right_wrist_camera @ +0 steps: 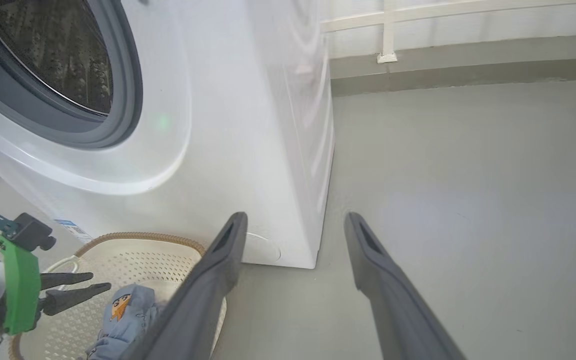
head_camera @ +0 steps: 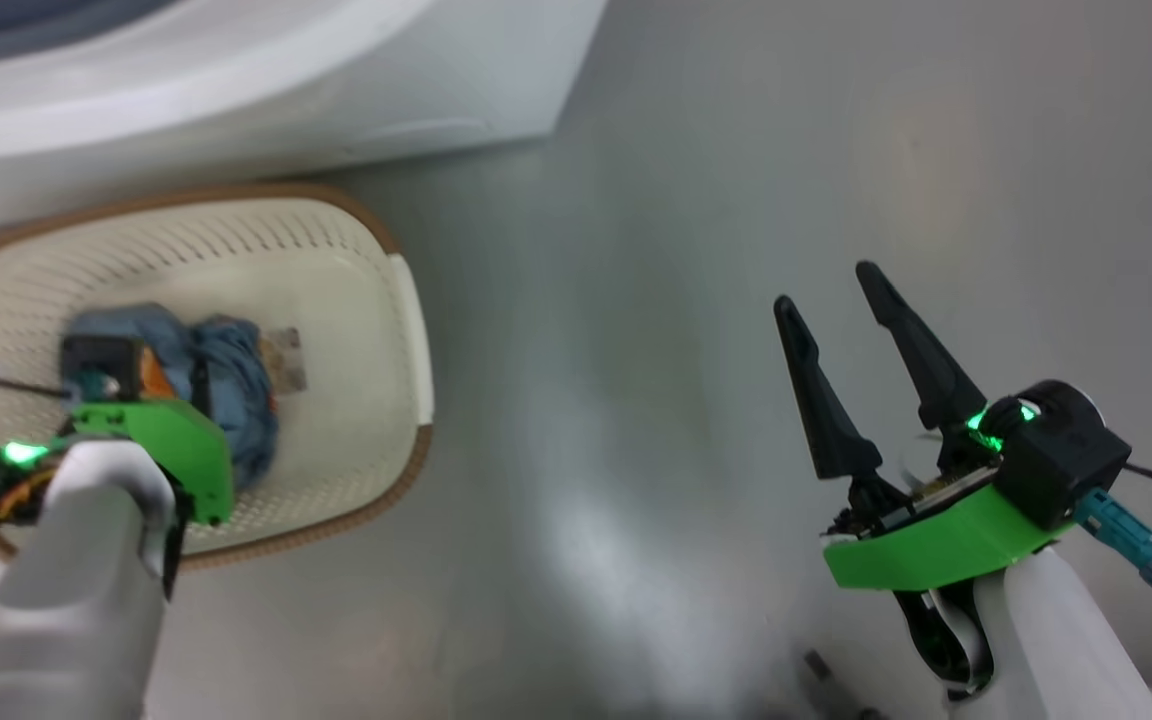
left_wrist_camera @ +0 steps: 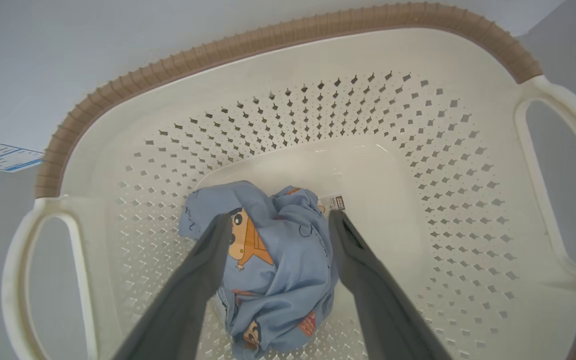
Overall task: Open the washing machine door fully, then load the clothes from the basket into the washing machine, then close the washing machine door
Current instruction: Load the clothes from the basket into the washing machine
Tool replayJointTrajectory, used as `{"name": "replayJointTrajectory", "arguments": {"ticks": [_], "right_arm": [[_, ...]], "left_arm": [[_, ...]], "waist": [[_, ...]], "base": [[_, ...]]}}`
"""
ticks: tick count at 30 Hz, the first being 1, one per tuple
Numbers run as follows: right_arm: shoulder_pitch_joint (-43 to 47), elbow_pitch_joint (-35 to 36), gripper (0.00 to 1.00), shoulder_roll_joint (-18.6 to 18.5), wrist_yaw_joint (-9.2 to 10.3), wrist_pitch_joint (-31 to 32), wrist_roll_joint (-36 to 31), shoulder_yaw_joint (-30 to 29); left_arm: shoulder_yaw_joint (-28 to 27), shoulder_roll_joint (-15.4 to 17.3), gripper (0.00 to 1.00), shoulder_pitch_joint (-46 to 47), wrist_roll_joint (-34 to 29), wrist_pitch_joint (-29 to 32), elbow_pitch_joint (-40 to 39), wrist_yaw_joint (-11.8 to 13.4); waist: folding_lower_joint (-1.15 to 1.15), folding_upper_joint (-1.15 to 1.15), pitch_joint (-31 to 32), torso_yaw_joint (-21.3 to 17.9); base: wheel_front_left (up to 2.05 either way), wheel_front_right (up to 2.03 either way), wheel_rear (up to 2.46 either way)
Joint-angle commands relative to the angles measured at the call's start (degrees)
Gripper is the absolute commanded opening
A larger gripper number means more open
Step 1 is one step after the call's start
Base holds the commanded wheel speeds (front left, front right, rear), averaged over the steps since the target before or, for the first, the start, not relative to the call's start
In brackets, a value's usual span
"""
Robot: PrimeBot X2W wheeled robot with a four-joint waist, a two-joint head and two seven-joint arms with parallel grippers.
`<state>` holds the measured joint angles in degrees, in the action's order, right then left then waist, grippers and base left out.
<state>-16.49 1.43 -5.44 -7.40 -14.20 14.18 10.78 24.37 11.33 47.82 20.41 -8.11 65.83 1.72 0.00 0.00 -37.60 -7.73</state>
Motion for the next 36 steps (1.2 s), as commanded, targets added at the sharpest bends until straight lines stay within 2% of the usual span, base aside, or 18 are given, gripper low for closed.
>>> {"name": "replayJointTrajectory", "arguments": {"ticks": [1, 7, 15, 24, 26, 28, 36], "right_arm": [[-0.10, 0.99, 1.00, 0.34, -0.09, -0.54, 0.52, 1.71], [-2.92, 1.46, 1.00, 1.11, -0.09, -0.77, 1.93, 2.61], [-4.82, 2.52, 1.00, 1.86, -0.09, -0.79, 2.99, 3.00], [-6.13, 3.33, 1.00, 2.16, -0.09, -0.79, 3.71, 3.79], [-6.17, 3.40, 1.00, 2.18, -0.09, -0.79, 3.74, 3.68], [-6.19, 3.38, 1.00, 2.21, -0.09, -0.79, 3.72, 3.55], [-6.41, 2.99, 1.00, 2.24, -0.09, -0.79, 3.34, 3.21]], "left_arm": [[-1.18, 2.90, 1.00, 0.89, 0.04, 0.31, 0.59, -0.21], [-1.81, 5.83, 1.00, 6.62, 0.60, 2.15, 4.45, 0.53], [-2.02, 9.44, 1.00, 11.03, 1.06, 5.49, 6.29, 1.00], [-1.89, 10.16, 0.99, 12.51, 1.76, 9.73, 7.26, 2.70], [-1.81, 9.93, 0.44, 12.71, 1.90, 10.08, 7.34, 3.00], [-1.64, 9.75, 0.00, 12.88, 1.95, 10.25, 7.39, 3.20], [-2.04, 9.25, 0.00, 13.04, 2.97, 8.64, 7.28, 4.10]], "waist": [[0.00, 0.00, -7.11, -4.31], [0.00, 0.00, -13.19, -6.72], [0.00, 0.00, -18.17, -8.25], [0.00, 0.00, -19.97, -8.59], [0.00, 0.00, -20.11, -8.51], [0.00, 0.00, -20.19, -8.40], [0.00, 0.00, -19.59, -7.63]], "base": [[0.00, 0.00, 0.00], [0.00, 0.00, 0.00], [0.00, 0.00, 0.00], [0.00, 0.00, 0.00], [0.00, 0.00, 0.00], [0.00, 0.00, 0.00], [0.00, 0.00, 0.00]]}}
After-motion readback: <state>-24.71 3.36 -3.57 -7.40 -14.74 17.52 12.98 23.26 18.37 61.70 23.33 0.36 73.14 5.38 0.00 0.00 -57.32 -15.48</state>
